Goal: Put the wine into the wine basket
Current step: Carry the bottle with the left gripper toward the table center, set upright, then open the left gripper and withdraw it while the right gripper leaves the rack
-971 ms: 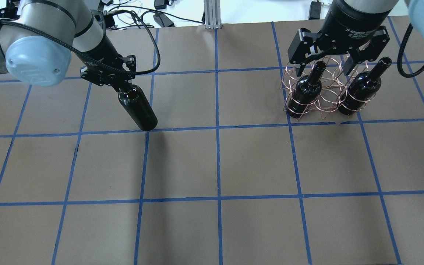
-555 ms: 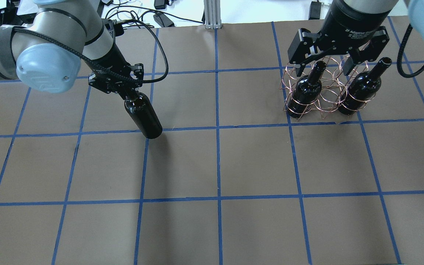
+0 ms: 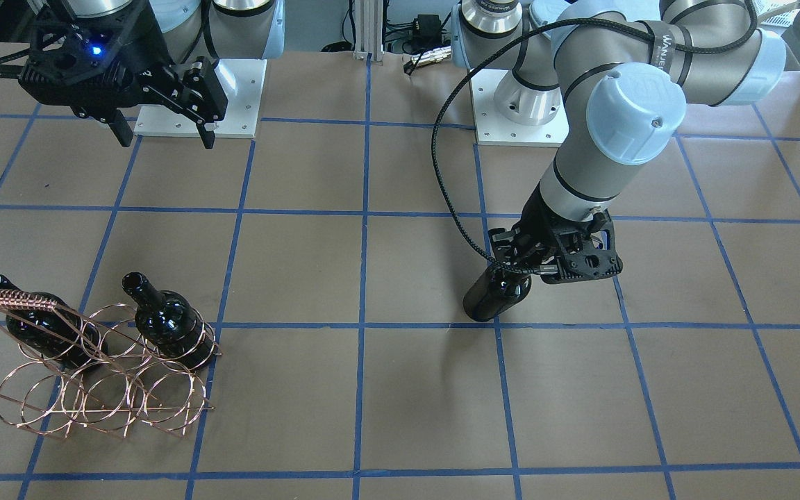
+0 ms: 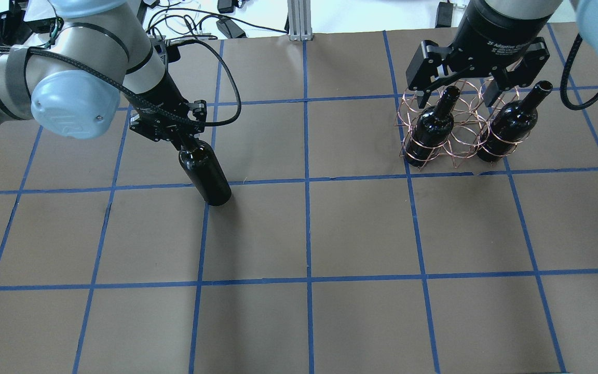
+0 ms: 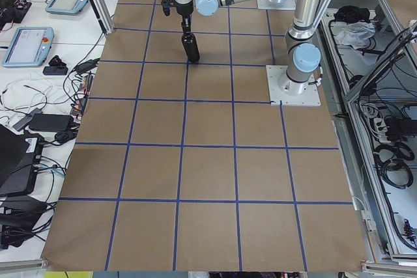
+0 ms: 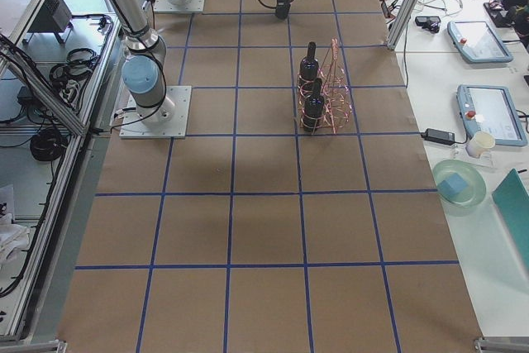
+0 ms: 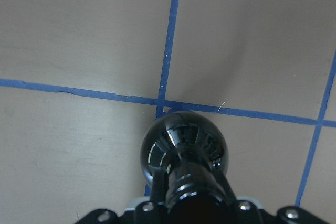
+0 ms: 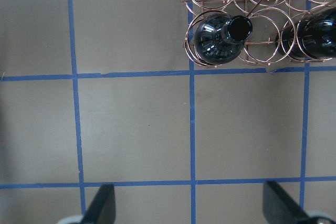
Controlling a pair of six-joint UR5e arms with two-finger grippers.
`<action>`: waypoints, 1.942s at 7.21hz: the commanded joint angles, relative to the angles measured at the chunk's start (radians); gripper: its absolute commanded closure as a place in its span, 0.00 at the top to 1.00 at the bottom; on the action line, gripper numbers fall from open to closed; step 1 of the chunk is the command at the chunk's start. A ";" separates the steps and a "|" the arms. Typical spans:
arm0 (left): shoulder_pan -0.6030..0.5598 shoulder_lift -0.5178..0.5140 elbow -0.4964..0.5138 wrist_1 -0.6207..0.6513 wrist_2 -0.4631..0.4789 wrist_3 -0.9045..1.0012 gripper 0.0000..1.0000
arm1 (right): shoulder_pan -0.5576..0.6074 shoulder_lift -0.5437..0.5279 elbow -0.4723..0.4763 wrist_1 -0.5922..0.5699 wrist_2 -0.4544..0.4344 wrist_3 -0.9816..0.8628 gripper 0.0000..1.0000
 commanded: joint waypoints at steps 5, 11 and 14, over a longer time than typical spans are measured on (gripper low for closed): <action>-0.026 0.013 0.007 -0.022 -0.008 -0.004 0.63 | 0.000 -0.002 0.000 0.000 0.000 0.000 1.00; 0.027 0.086 0.261 -0.222 0.081 0.011 1.00 | 0.005 0.031 -0.038 -0.003 0.066 0.098 1.00; 0.142 0.120 0.248 -0.256 0.084 0.011 1.00 | 0.070 0.094 -0.100 -0.005 0.046 0.214 1.00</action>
